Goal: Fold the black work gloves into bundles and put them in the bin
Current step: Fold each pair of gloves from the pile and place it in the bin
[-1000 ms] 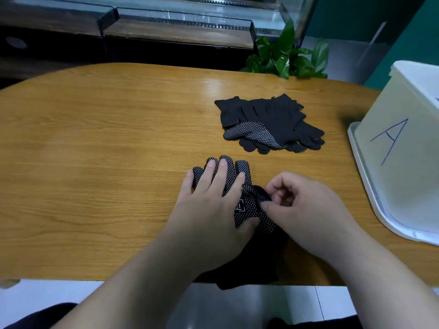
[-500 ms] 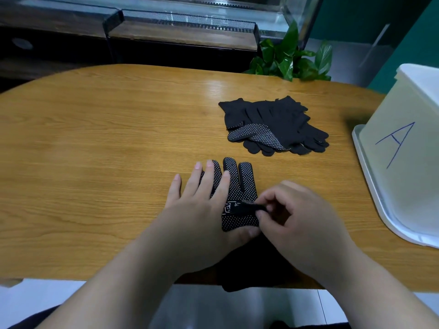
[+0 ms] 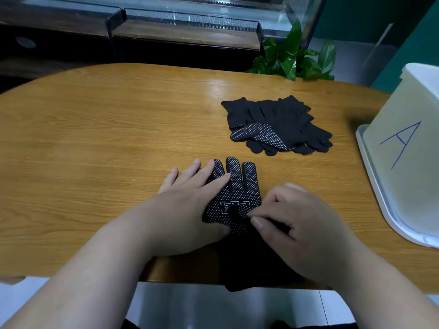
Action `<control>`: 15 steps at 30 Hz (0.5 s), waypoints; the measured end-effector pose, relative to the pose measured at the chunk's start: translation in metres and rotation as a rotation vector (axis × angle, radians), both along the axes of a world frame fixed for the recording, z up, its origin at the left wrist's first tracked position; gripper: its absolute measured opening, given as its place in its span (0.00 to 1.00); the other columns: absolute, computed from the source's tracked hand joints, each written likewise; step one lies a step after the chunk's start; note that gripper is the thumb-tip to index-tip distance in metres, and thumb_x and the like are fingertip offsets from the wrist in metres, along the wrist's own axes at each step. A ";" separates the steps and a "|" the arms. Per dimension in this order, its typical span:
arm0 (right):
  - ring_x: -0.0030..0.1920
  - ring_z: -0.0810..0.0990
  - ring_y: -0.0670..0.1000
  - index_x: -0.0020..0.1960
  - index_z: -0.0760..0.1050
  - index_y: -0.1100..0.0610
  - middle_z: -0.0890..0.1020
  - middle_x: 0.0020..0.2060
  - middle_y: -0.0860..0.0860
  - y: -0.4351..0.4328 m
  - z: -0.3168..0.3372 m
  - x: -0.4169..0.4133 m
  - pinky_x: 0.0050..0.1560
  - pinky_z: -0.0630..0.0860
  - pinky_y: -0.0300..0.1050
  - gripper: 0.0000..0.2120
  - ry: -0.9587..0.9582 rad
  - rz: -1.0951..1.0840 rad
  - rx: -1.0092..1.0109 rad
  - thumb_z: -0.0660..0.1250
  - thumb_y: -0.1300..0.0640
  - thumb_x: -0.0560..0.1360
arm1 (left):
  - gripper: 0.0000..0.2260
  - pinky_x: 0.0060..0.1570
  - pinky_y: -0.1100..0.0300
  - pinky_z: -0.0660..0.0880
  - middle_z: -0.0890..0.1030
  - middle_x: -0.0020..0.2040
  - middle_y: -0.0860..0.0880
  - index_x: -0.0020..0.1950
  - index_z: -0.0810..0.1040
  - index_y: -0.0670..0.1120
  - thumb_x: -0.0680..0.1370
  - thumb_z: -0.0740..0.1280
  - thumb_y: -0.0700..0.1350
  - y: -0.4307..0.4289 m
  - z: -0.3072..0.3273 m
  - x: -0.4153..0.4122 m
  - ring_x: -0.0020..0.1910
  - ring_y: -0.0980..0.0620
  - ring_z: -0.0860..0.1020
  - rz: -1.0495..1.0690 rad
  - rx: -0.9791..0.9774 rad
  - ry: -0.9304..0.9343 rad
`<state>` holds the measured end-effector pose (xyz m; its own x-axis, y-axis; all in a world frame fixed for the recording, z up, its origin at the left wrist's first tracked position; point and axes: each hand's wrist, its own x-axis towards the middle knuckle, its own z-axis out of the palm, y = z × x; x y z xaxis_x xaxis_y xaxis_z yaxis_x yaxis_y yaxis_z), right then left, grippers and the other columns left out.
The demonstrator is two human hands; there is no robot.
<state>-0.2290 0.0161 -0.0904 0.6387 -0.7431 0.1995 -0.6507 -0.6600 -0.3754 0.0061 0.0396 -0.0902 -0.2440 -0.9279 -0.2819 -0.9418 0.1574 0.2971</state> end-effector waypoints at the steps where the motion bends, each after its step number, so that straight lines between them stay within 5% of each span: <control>1: 0.46 0.73 0.43 0.50 0.82 0.45 0.76 0.40 0.38 -0.001 0.000 0.000 0.47 0.68 0.33 0.15 -0.006 0.002 -0.001 0.58 0.44 0.79 | 0.40 0.77 0.50 0.33 0.32 0.79 0.59 0.78 0.37 0.66 0.73 0.59 0.69 0.000 0.001 0.000 0.75 0.60 0.28 0.012 -0.002 0.024; 8: 0.44 0.77 0.42 0.48 0.82 0.48 0.81 0.41 0.38 -0.001 -0.003 0.004 0.46 0.72 0.38 0.07 -0.136 -0.098 -0.057 0.64 0.51 0.75 | 0.35 0.78 0.52 0.39 0.50 0.80 0.62 0.79 0.52 0.64 0.70 0.50 0.52 -0.005 0.009 -0.001 0.78 0.63 0.42 0.155 -0.057 0.271; 15: 0.47 0.73 0.41 0.49 0.83 0.43 0.77 0.41 0.36 -0.001 -0.006 0.006 0.42 0.72 0.35 0.11 0.004 -0.015 -0.015 0.62 0.49 0.75 | 0.21 0.77 0.49 0.53 0.67 0.74 0.59 0.74 0.68 0.57 0.81 0.62 0.49 -0.009 0.005 -0.002 0.74 0.58 0.60 0.257 -0.265 0.252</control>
<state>-0.2225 0.0151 -0.0968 0.6282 -0.7495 0.2086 -0.6620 -0.6558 -0.3628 0.0045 0.0307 -0.0849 -0.0269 -0.9996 0.0128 -0.8636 0.0296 0.5032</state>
